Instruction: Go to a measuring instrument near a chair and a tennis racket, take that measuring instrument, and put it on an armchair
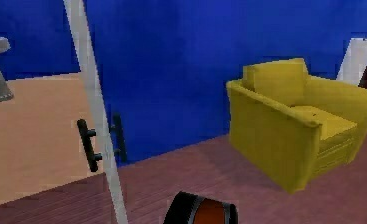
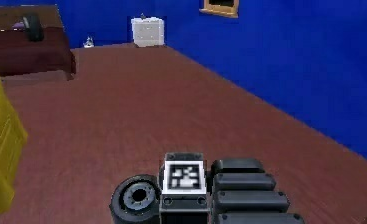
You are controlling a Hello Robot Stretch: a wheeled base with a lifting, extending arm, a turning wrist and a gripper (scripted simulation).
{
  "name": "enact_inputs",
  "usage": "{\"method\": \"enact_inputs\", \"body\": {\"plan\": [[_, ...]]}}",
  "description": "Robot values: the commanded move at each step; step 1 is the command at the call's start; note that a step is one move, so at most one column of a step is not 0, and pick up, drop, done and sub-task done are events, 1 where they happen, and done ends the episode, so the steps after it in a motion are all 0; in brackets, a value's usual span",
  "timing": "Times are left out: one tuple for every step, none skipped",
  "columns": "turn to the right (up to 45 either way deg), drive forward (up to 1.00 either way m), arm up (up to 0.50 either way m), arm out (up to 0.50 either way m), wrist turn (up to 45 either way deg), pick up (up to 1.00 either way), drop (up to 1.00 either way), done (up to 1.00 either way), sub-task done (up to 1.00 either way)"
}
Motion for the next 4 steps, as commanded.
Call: {"method": "enact_inputs", "body": {"plan": [[-45.0, 0.0, 0.0, 0.0, 0.0, 0.0, 0.0, 0.0, 0.0], [-9.0, 0.0, 0.0, 0.0, 0.0, 0.0, 0.0, 0.0, 0.0], [0.0, 0.8, 0.0, 0.0, 0.0, 0.0, 0.0, 0.0, 0.0], [-42.0, 0.0, 0.0, 0.0, 0.0, 0.0, 0.0, 0.0, 0.0]]}}
